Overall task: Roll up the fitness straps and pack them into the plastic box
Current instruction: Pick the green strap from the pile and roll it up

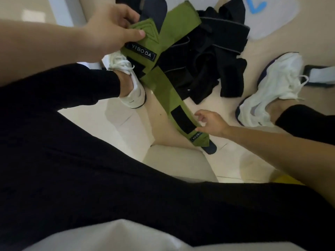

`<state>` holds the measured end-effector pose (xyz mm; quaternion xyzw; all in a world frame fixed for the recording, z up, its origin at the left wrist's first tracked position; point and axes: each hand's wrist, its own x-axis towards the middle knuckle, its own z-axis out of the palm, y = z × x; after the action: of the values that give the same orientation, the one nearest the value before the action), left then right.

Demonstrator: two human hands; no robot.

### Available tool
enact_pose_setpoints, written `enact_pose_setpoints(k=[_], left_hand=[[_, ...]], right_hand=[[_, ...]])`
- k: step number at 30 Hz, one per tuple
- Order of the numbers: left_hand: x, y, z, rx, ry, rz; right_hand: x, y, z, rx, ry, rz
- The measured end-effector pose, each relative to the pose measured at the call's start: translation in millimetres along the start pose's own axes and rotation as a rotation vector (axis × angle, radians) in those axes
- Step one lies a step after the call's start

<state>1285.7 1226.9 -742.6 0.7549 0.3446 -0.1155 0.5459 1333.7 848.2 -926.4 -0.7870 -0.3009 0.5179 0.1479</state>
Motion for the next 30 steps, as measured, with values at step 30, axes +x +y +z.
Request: enact_pose_setpoints(k=[30], left_hand=[[-24.6,98.2,32.7,0.021,-0.132,0.311]], right_hand=[[-110.0,-175.0,-196.4,0.547,-0.091,-0.199]])
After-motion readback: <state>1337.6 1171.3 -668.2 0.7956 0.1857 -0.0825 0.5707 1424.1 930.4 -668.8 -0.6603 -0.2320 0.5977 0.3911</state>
